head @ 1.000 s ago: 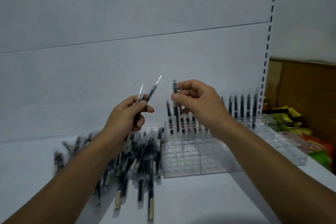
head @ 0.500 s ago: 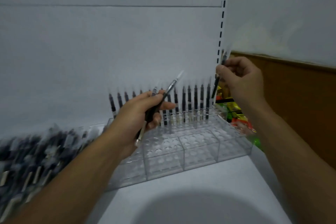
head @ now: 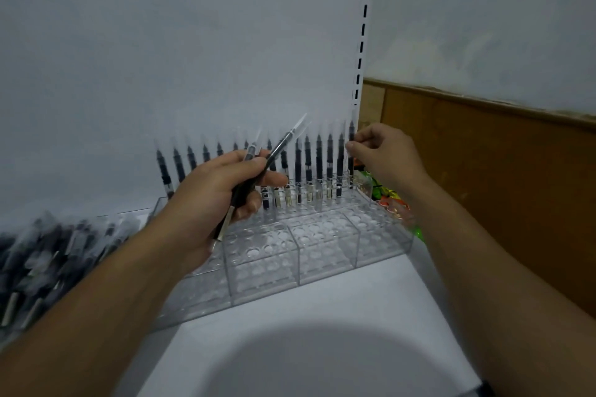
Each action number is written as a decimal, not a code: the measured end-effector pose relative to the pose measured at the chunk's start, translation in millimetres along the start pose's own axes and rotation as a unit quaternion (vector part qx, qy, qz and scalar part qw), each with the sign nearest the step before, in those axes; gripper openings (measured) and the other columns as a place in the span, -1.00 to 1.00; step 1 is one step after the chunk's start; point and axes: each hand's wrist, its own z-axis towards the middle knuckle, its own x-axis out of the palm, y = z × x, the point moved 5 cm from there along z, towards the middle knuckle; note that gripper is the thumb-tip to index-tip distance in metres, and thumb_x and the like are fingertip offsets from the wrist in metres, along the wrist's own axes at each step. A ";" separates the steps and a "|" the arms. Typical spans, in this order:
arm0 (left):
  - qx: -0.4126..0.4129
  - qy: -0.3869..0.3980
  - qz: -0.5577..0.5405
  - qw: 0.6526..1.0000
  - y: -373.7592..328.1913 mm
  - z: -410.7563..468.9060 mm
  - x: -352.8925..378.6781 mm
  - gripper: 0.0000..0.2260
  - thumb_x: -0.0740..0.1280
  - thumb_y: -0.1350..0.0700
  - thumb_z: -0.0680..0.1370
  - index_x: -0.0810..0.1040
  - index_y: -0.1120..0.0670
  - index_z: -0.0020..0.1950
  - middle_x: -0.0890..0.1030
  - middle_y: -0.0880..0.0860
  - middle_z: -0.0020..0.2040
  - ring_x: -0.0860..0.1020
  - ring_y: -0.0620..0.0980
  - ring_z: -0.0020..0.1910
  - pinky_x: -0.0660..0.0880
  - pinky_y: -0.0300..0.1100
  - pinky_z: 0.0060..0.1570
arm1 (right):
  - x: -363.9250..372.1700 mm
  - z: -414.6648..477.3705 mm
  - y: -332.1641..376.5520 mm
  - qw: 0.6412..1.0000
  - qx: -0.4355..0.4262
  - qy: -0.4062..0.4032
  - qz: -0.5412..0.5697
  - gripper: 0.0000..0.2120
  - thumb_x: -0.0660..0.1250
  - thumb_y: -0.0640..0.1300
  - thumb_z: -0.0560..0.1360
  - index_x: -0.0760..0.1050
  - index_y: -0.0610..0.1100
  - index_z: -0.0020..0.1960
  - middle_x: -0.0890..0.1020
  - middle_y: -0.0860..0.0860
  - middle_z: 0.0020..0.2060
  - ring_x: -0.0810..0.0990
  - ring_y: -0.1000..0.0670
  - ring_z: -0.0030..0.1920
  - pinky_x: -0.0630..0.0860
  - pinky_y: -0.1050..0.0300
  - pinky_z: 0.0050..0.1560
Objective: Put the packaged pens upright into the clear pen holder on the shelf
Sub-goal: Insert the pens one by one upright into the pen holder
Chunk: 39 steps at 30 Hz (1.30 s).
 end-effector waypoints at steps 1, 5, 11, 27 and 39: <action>-0.001 0.000 0.002 1.000 0.2 0.0 -0.1 -0.89 0.25 0.13 0.60 0.53 0.12 0.06 0.70 0.10 -0.13 0.40 -0.10 -0.49 0.30 -0.32 -0.54 | 0.1 0.5 -0.8 1.000 0.004 0.006 -0.011 -0.90 0.41 -0.03 0.53 0.53 -0.04 -0.03 0.66 -0.05 -0.13 0.64 -0.07 -0.06 0.60 -0.07 0.03; -0.002 0.001 0.006 1.000 0.8 0.1 -0.2 -0.88 0.25 0.13 0.60 0.53 0.11 0.06 0.70 0.10 -0.12 0.41 -0.11 -0.49 0.31 -0.32 -0.54 | -2.9 1.9 -0.3 0.998 0.009 -0.003 -0.059 -0.88 0.42 0.03 0.51 0.50 0.03 -0.09 0.65 0.02 -0.12 0.63 -0.04 -0.06 0.59 -0.09 0.03; -0.004 0.001 0.003 1.000 0.4 -0.8 0.6 -0.90 0.25 0.13 0.60 0.54 0.11 0.04 0.70 0.08 -0.13 0.41 -0.11 -0.49 0.31 -0.34 -0.56 | -6.2 3.1 5.8 0.993 -0.001 0.013 -0.116 -0.86 0.41 0.03 0.50 0.47 0.06 -0.16 0.63 0.05 -0.14 0.62 -0.05 -0.04 0.58 -0.13 0.04; -0.004 0.008 0.009 1.000 -0.1 -2.0 0.8 -0.88 0.25 0.13 0.61 0.52 0.14 0.06 0.70 0.08 -0.12 0.41 -0.11 -0.48 0.31 -0.33 -0.54 | 3.2 0.1 1.9 0.989 0.008 0.082 -0.122 -0.89 0.39 -0.04 0.53 0.48 -0.03 -0.10 0.63 -0.05 -0.06 0.60 -0.10 -0.02 0.58 -0.08 0.05; 0.037 -0.001 0.021 0.999 -18.9 -6.3 1.2 -0.84 0.21 0.12 0.63 0.53 0.09 0.15 0.70 0.04 -0.11 0.44 -0.10 -0.44 0.29 -0.30 -0.52 | -11.2 -29.5 66.0 0.997 -0.071 0.013 0.042 -0.79 0.32 0.07 0.56 0.62 -0.05 -0.03 0.66 0.12 -0.20 0.56 0.17 -0.24 0.52 0.22 -0.22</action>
